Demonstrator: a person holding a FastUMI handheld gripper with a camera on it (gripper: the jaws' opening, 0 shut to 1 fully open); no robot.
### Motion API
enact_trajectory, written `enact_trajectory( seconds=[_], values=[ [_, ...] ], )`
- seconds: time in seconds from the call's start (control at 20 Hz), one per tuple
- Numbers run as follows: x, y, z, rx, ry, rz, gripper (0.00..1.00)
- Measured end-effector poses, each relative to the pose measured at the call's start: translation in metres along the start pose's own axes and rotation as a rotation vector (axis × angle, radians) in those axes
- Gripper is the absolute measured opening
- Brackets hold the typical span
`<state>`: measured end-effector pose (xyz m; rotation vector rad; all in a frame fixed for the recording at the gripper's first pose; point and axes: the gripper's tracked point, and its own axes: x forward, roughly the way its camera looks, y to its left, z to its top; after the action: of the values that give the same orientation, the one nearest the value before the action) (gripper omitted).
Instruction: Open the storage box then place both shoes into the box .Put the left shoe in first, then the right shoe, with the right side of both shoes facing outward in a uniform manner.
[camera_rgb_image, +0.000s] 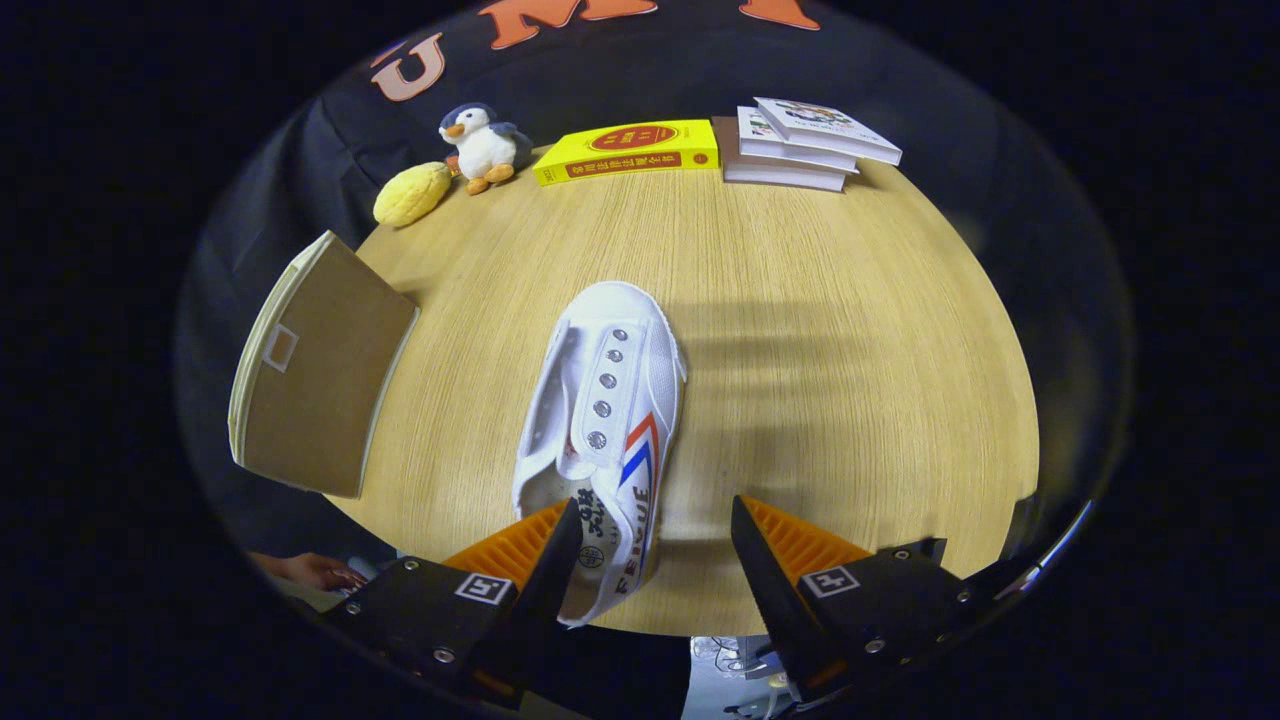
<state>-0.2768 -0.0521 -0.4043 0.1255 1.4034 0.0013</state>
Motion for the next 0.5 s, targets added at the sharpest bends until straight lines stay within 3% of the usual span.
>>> enact_trajectory(
  seconds=[0.2,0.35,0.5],
  values=[
    [0.019,-0.01,-0.002,0.017,0.006,-0.026,0.84],
    [0.026,-0.004,-0.005,0.061,0.014,0.004,0.76],
    [0.029,0.006,-0.006,0.147,0.032,0.07,0.55]
  ],
)
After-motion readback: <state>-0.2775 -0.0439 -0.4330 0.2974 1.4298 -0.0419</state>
